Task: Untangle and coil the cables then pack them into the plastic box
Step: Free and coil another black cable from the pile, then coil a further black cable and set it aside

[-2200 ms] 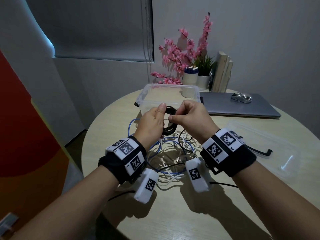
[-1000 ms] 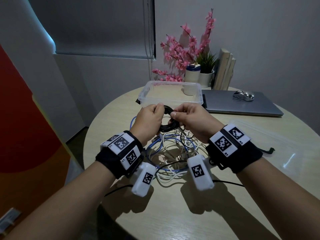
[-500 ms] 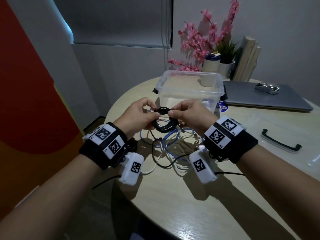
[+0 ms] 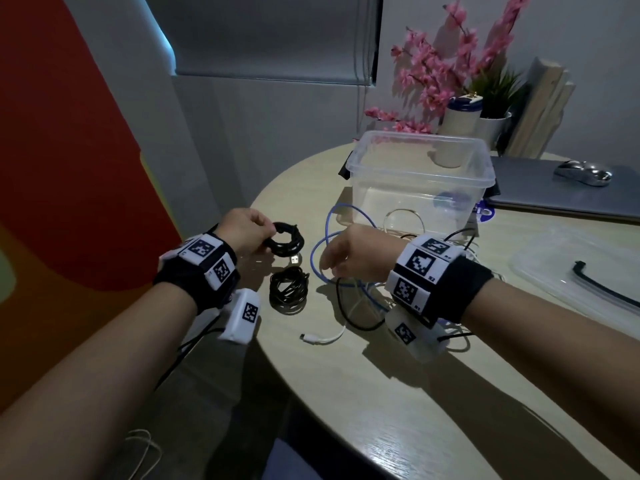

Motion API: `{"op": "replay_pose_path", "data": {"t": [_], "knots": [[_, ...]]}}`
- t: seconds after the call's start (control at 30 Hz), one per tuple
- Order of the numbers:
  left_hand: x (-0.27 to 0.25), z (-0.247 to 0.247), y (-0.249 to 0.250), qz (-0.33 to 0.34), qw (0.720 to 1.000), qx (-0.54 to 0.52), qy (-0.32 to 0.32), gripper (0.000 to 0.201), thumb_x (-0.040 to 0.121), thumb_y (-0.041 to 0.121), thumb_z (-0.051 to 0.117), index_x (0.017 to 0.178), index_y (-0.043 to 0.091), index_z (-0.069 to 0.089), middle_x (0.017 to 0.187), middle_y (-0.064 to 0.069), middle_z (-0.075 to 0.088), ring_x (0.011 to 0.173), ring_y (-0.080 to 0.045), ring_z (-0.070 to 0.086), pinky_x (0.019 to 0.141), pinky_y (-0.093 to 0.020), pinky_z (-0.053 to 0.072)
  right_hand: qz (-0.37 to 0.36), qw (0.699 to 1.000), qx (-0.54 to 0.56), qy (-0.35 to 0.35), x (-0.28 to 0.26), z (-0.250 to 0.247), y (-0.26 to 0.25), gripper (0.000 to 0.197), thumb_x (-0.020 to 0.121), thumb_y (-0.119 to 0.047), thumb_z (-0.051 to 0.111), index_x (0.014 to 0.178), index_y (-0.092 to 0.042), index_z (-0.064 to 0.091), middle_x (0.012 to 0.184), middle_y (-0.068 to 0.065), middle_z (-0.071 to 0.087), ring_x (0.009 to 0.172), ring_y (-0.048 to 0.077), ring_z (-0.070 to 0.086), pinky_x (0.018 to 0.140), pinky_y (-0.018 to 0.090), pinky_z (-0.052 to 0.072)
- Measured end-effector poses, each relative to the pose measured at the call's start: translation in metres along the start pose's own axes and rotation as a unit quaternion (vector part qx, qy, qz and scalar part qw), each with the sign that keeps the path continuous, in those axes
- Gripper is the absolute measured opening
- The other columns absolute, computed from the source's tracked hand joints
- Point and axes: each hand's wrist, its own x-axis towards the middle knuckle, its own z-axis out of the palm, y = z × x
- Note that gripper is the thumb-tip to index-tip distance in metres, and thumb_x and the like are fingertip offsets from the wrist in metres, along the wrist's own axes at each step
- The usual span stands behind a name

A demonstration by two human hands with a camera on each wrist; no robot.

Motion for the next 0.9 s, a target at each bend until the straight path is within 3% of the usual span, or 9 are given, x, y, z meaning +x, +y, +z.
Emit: {"op": "replay_pose_path", "data": {"t": [0.1, 0.17, 0.3, 0.4, 0.47, 0.53, 0.63, 0.73, 0.9], "knots": [[0.006, 0.008, -0.008, -0.031, 0.999, 0.032, -0.017, 0.015, 0.092, 0.006, 0.059, 0.078, 0.008, 0.06, 0.077, -0.014, 0.06, 0.049, -0.017, 0.058, 0.047, -0.022, 0.053, 0.0, 0.997, -0.078, -0.019, 0.008, 0.003, -0.003, 0.038, 0.092, -0.009, 0.052, 0.127, -0.02, 0.059, 0.124, 0.0, 0.061, 0.114, 0.019, 0.056, 0.093, 0.027, 0.044], [0.006, 0.012, -0.009, -0.031, 0.998, 0.055, -0.026, 0.01, 0.093, 0.007, 0.058, 0.084, 0.005, 0.063, 0.083, -0.016, 0.061, 0.056, -0.02, 0.057, 0.041, -0.019, 0.049, 0.002, 0.991, -0.125, -0.042, 0.013, 0.004, -0.001, 0.04, 0.092, -0.008, 0.05, 0.131, -0.02, 0.056, 0.126, 0.001, 0.059, 0.115, 0.023, 0.056, 0.095, 0.031, 0.045], [0.005, 0.008, -0.005, 0.015, 0.976, 0.195, -0.098, 0.023, 0.096, 0.017, 0.054, 0.115, 0.011, 0.067, 0.103, -0.007, 0.062, 0.088, -0.017, 0.054, 0.078, -0.024, 0.043, -0.033, 0.969, -0.216, -0.112, 0.013, 0.005, 0.003, 0.038, 0.092, -0.003, 0.049, 0.127, -0.013, 0.059, 0.128, 0.004, 0.059, 0.115, 0.028, 0.055, 0.09, 0.032, 0.043], [0.002, 0.004, -0.003, 0.018, 0.965, 0.223, -0.135, 0.028, 0.098, 0.022, 0.05, 0.123, 0.017, 0.061, 0.113, -0.002, 0.059, 0.098, -0.015, 0.051, 0.085, -0.025, 0.036, -0.01, 0.964, -0.233, -0.129, 0.014, 0.005, 0.003, 0.035, 0.091, 0.0, 0.046, 0.123, -0.003, 0.061, 0.126, 0.013, 0.06, 0.115, 0.031, 0.056, 0.089, 0.036, 0.046], [0.001, 0.004, -0.002, 0.035, 0.968, 0.214, -0.123, 0.028, 0.097, 0.022, 0.052, 0.123, 0.017, 0.061, 0.117, -0.004, 0.059, 0.102, -0.018, 0.054, 0.089, -0.028, 0.042, 0.006, 0.971, -0.225, -0.086, 0.016, 0.003, 0.005, 0.029, 0.091, -0.006, 0.048, 0.113, 0.0, 0.066, 0.117, 0.016, 0.065, 0.11, 0.031, 0.06, 0.091, 0.037, 0.049], [-0.002, 0.005, 0.0, 0.071, 0.976, 0.18, -0.104, 0.023, 0.096, 0.022, 0.054, 0.115, 0.016, 0.064, 0.115, -0.007, 0.061, 0.103, -0.021, 0.057, 0.091, -0.031, 0.047, 0.014, 0.983, -0.181, -0.027, 0.016, -0.007, 0.008, 0.023, 0.089, -0.009, 0.054, 0.103, 0.0, 0.071, 0.105, 0.015, 0.069, 0.099, 0.029, 0.065, 0.085, 0.035, 0.052], [-0.012, 0.009, 0.009, 0.134, 0.98, 0.117, -0.092, 0.014, 0.095, 0.022, 0.054, 0.102, 0.019, 0.067, 0.102, -0.002, 0.064, 0.095, -0.017, 0.058, 0.079, -0.027, 0.044, 0.049, 0.996, -0.042, 0.063, 0.009, -0.028, 0.015, 0.014, 0.087, -0.011, 0.064, 0.097, -0.007, 0.072, 0.085, 0.0, 0.069, 0.077, 0.014, 0.063, 0.062, 0.019, 0.049], [-0.025, 0.017, 0.023, 0.176, 0.977, 0.066, -0.099, 0.017, 0.097, 0.026, 0.05, 0.095, 0.023, 0.067, 0.099, 0.002, 0.065, 0.084, -0.013, 0.06, 0.069, -0.026, 0.045, 0.051, 0.979, 0.107, 0.165, -0.005, -0.048, 0.022, 0.008, 0.084, -0.012, 0.069, 0.088, -0.015, 0.075, 0.065, -0.011, 0.063, 0.058, 0.003, 0.056, 0.055, 0.011, 0.044], [-0.055, 0.039, 0.053, 0.185, 0.962, -0.084, -0.18, 0.034, 0.094, 0.046, 0.045, 0.094, 0.019, 0.066, 0.096, 0.0, 0.066, 0.073, -0.011, 0.059, 0.061, -0.022, 0.044, 0.059, 0.942, 0.191, 0.27, -0.025, -0.074, 0.034, 0.006, 0.085, -0.013, 0.068, 0.081, -0.017, 0.072, 0.065, 0.003, 0.066, 0.061, 0.022, 0.067, 0.06, 0.039, 0.059]]}}
